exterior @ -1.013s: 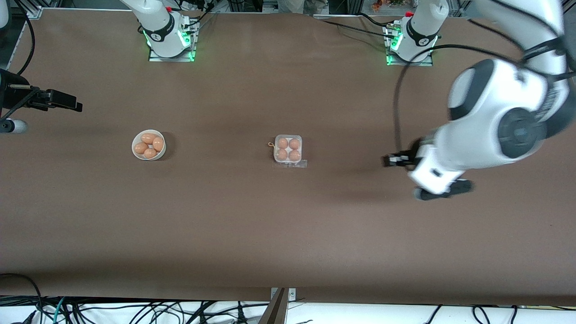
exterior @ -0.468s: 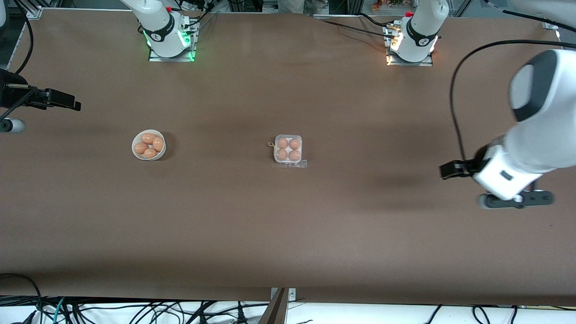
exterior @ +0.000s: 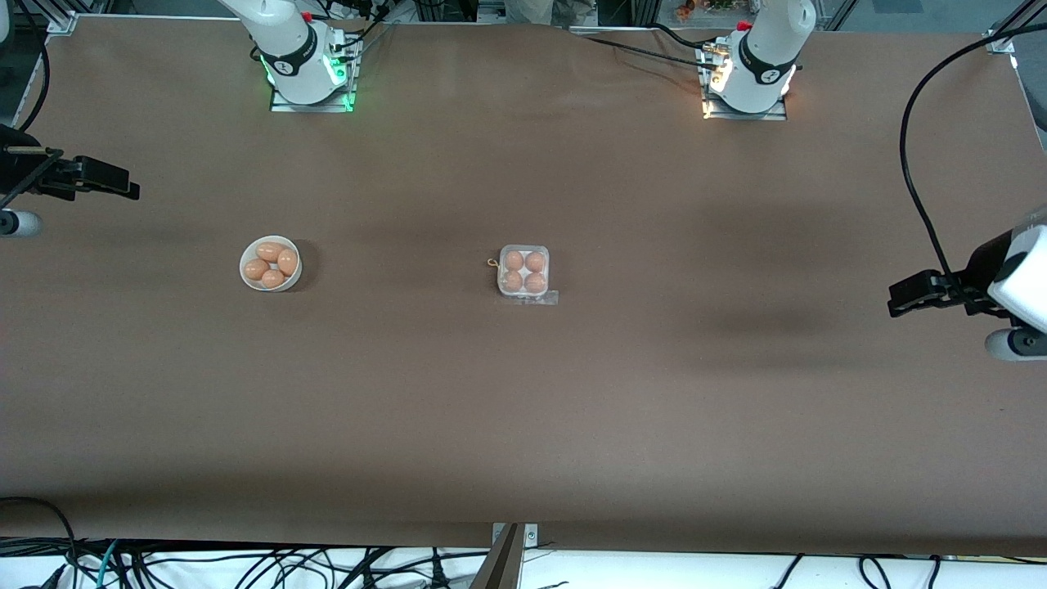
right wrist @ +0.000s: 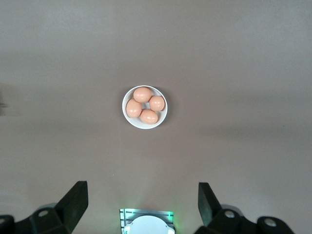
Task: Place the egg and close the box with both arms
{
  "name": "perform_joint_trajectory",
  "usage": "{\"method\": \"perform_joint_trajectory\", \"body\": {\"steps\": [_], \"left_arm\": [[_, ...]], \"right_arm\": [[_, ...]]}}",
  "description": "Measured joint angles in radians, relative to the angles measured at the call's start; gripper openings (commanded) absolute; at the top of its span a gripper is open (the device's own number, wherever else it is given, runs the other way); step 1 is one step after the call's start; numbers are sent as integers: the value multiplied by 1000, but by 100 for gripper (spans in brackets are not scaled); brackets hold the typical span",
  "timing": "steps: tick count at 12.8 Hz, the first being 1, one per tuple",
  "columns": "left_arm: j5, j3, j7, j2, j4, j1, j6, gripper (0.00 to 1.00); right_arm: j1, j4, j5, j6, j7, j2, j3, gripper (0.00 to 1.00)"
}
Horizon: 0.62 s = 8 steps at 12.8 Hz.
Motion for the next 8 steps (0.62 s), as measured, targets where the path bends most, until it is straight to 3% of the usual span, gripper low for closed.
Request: {"method": "perform_joint_trajectory", "body": {"steps": [4,8], "left_arm": [[0,2,0,-175,-295,0,139,100],[-15,19,0,-289,-455,1,161,100]], "right_arm": [[1,0,-13,-3,-1,-8,31,100],[1,-1,-14,-4,-2,-8,32,100]]}}
